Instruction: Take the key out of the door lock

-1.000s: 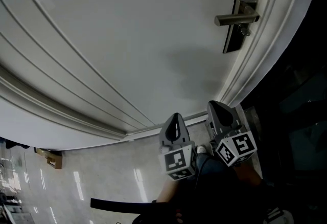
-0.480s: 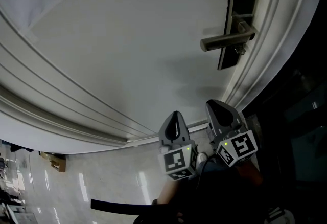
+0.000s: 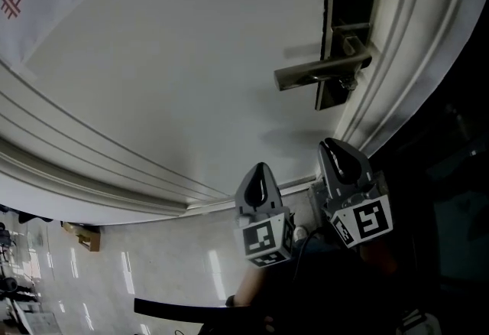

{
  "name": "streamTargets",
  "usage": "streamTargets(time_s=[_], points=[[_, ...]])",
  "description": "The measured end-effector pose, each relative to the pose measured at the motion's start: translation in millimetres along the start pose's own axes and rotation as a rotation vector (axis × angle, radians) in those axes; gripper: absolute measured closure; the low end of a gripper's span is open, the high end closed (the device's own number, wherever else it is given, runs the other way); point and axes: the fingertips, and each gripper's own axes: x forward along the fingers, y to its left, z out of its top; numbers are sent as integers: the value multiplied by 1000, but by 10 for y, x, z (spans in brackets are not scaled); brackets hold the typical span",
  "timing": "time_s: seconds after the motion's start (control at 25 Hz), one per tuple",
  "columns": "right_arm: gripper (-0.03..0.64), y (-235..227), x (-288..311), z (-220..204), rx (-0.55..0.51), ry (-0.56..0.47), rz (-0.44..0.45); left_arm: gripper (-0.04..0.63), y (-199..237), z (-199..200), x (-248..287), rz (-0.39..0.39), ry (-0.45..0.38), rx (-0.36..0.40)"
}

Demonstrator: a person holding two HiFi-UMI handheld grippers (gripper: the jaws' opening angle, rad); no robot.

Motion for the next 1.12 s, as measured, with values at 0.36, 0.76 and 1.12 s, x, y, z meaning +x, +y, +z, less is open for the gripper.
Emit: streamTargets(time_s=[0.36,0.76,1.12], points=[[590,-388,-43,376,-258,-28,-125,595,-102,147,149,-56,-29,32],[526,-498,160,758,-651,-23,-121,595,-110,265,210,-123,-53,13],[526,-582,325,792,-955,75,-149,595,-85,257,219,-157,-52,34]])
